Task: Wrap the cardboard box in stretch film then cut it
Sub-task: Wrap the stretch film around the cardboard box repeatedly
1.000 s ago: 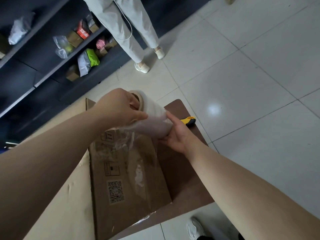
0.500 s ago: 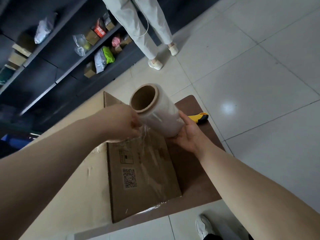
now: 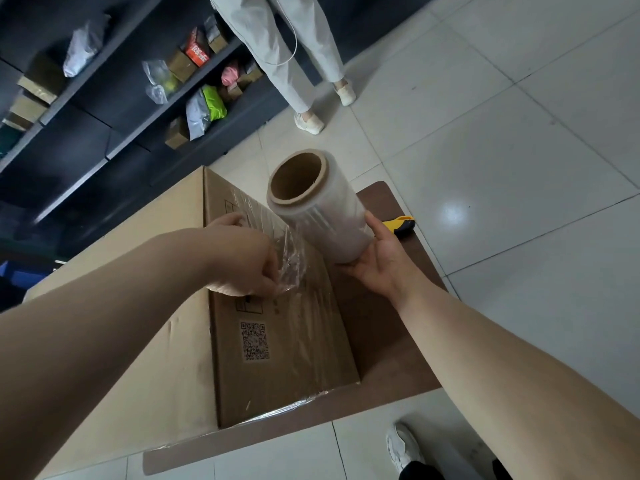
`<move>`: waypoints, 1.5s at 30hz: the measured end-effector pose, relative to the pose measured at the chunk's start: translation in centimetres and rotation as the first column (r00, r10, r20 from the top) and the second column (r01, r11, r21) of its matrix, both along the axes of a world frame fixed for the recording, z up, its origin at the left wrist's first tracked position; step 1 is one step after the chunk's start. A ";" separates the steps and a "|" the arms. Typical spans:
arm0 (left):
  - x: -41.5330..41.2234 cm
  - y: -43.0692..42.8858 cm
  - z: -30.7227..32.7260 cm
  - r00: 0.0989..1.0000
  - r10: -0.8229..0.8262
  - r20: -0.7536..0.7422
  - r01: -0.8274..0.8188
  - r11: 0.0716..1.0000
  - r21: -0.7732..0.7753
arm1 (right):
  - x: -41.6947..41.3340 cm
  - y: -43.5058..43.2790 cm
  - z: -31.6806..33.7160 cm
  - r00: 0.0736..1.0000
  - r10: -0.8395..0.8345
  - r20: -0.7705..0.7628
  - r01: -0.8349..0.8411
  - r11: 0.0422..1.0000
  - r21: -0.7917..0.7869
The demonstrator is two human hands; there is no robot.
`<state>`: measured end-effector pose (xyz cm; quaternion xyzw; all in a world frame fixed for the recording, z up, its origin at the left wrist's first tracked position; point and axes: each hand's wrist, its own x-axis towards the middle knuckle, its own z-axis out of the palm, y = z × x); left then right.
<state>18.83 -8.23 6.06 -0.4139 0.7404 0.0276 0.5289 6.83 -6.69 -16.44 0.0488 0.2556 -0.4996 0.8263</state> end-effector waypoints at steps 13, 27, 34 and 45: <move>-0.8 0.7 -1.7 0.997 -0.056 0.058 0.054 0.998 0.037 | -2.0 1.3 -0.8 0.999 -0.022 0.037 0.022 1.000 -0.017; -2.5 2.1 -0.9 0.993 0.119 -0.025 -0.112 0.978 0.176 | -2.0 1.2 -0.1 1.000 0.000 -0.015 0.000 1.000 -0.027; -1.6 0.7 1.0 0.965 0.202 -0.168 -0.203 0.979 0.011 | -2.1 1.2 0.0 1.000 0.000 -0.018 -0.001 0.999 -0.036; -2.6 -1.7 3.6 0.811 0.137 -0.569 -0.375 0.868 -0.324 | -1.9 0.5 0.5 0.999 0.001 -0.050 -0.003 0.999 -0.041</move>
